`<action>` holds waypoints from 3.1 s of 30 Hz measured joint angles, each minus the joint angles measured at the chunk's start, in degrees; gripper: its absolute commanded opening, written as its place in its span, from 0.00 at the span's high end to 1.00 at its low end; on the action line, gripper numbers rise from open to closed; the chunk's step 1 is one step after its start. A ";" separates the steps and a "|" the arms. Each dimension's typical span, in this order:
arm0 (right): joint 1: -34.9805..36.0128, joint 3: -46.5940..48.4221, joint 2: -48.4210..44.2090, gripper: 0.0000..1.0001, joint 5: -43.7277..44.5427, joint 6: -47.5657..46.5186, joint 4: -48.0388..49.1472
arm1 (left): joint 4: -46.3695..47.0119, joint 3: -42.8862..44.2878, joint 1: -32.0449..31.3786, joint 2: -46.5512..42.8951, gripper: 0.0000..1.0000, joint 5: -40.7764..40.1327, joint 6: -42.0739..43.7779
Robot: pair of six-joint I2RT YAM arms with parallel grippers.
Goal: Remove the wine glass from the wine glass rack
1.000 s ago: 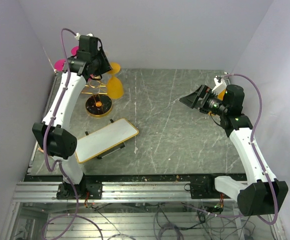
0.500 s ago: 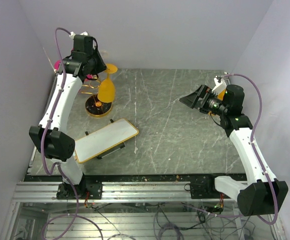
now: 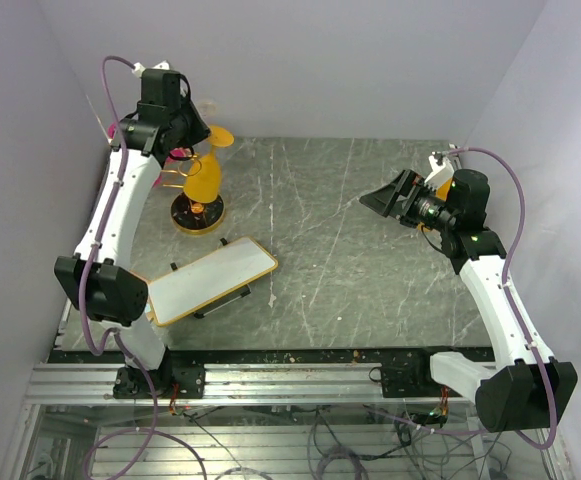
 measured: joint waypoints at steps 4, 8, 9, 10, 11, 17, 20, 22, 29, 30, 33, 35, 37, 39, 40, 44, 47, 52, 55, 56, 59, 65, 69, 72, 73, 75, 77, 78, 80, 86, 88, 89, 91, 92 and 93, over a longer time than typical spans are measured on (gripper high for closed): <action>0.00 0.00 0.00 0.00 0.20 -0.02 -0.02 | 0.74 -0.92 0.48 -0.79 0.93 1.42 -1.22; 0.00 0.00 -0.02 0.00 0.20 0.00 -0.07 | 3.61 -4.17 2.01 -2.25 0.93 4.85 -4.09; 0.00 0.00 -0.02 0.00 0.20 0.00 -0.09 | 4.48 -5.18 2.54 -2.69 0.93 5.90 -5.01; 0.00 0.00 -0.02 0.00 0.20 0.00 -0.11 | 5.27 -6.14 3.10 -3.15 0.93 6.84 -5.88; 0.00 0.00 -0.02 0.00 0.20 0.00 -0.17 | 6.32 -7.26 3.74 -3.61 0.93 7.93 -6.86; 0.00 0.00 -0.02 0.00 0.42 -0.02 -1.20 | 11.39 -11.89 6.49 -5.49 0.93 12.70 -12.00; 0.00 0.00 -0.02 0.00 0.61 -0.04 -1.68 | 12.72 -12.07 7.13 -5.53 0.93 14.27 -13.73; 0.00 0.00 -0.02 0.00 0.63 -0.02 -1.79 | 13.62 -12.68 7.32 -5.62 0.93 14.99 -15.30; 0.00 1.22 -0.07 0.00 0.61 -0.04 -2.21 | 16.00 -16.57 8.04 -7.87 0.93 14.99 -19.21; 0.00 1.22 -0.11 0.00 0.61 -0.02 -2.23 | 16.39 -17.14 8.13 -8.26 0.93 14.97 -19.61; 0.00 1.22 -0.13 0.00 0.61 -0.02 -2.25 | 18.53 -20.24 8.79 -10.16 0.93 14.99 -21.90; 0.00 1.22 -0.13 0.00 0.61 -0.02 -2.25 | 20.00 -22.05 9.35 -11.19 0.93 15.02 -23.52; 0.00 1.22 -0.13 0.00 0.61 -0.02 -2.27 | 21.51 -23.61 9.90 -12.02 0.93 15.04 -25.03; 0.00 1.22 -0.13 0.00 0.61 -0.02 -2.29 | 23.30 -25.05 10.71 -12.70 0.93 15.34 -26.53; 0.00 1.22 -0.13 0.00 0.61 -0.02 -2.29 | 24.39 -25.94 11.26 -13.05 0.93 15.72 -27.36; 0.00 1.22 -0.13 0.00 0.61 -0.02 -2.29 | 28.24 -28.96 13.20 -13.92 0.93 17.77 -30.75; 0.00 1.22 -0.17 0.00 0.61 -0.02 -2.29 | 30.49 -30.51 13.90 -13.92 0.93 19.04 -32.79; 0.00 1.22 -0.22 0.00 0.57 -0.02 -2.29 | 32.20 -31.21 14.12 -13.94 0.93 20.98 -34.25; 0.00 1.22 -0.24 0.00 0.52 0.00 -2.27 | 33.59 -31.85 14.16 -14.67 0.93 22.49 -34.91; 0.00 1.22 -0.24 0.00 0.46 0.02 -2.27 | 33.92 -32.26 14.21 -15.19 0.93 22.99 -35.17; 0.00 1.22 -0.24 0.00 0.09 0.04 -2.27 | 34.49 -33.33 14.29 -16.98 0.93 24.00 -35.58; 0.00 1.22 -0.31 0.00 -0.61 0.50 -2.03 | 36.09 -36.61 14.38 -21.84 0.93 26.21 -36.94; 0.00 1.22 -0.44 0.00 -2.47 0.37 -1.40 | 37.55 -38.93 14.40 -24.39 0.93 28.74 -38.07; 0.00 0.57 -0.81 0.00 -3.91 0.26 0.26 | 39.50 -41.81 14.40 -26.69 0.93 31.30 -39.43; 0.00 0.17 -1.05 0.00 -4.35 0.35 0.83 | 39.98 -42.64 14.40 -27.34 0.93 32.22 -39.95; 0.00 -0.85 -1.73 0.00 -5.25 0.66 2.16 | 41.40 -44.06 14.40 -28.48 0.93 34.10 -40.72; 0.00 -1.75 -2.32 0.00 -6.21 1.01 3.74 | 43.12 -45.27 14.36 -29.57 0.93 36.35 -41.55; 0.00 -2.21 -2.56 0.00 -7.10 1.27 4.83 | 44.04 -45.72 14.21 -30.05 0.93 37.31 -41.90; 0.00 -2.71 -2.69 0.00 -9.14 1.68 6.60 | 46.16 -46.60 13.57 -31.19 0.93 39.23 -42.62; 0.02 -4.96 -2.69 0.00 -14.97 3.96 13.53 | 52.33 -48.39 6.12 -35.15 0.93 41.13 -43.78; 0.15 -6.54 -2.71 0.00 -16.81 6.05 16.92 | 56.94 -50.01 2.71 -36.37 0.93 41.13 -45.35; 0.33 -7.39 -2.73 0.00 -17.64 7.30 18.86 | 59.65 -51.10 0.81 -36.96 0.93 40.89 -46.36; 1.03 -8.81 -2.80 0.00 -18.97 9.84 22.67 | 65.94 -53.57 -3.19 -37.81 0.93 39.65 -48.70; 1.64 -9.40 -2.80 0.00 -19.58 11.32 24.85 | 69.31 -54.73 -5.20 -37.99 0.93 39.26 -50.05; 2.36 -9.84 -2.80 0.00 -20.06 12.85 27.08 | 72.32 -55.58 -6.73 -37.99 0.93 38.93 -51.36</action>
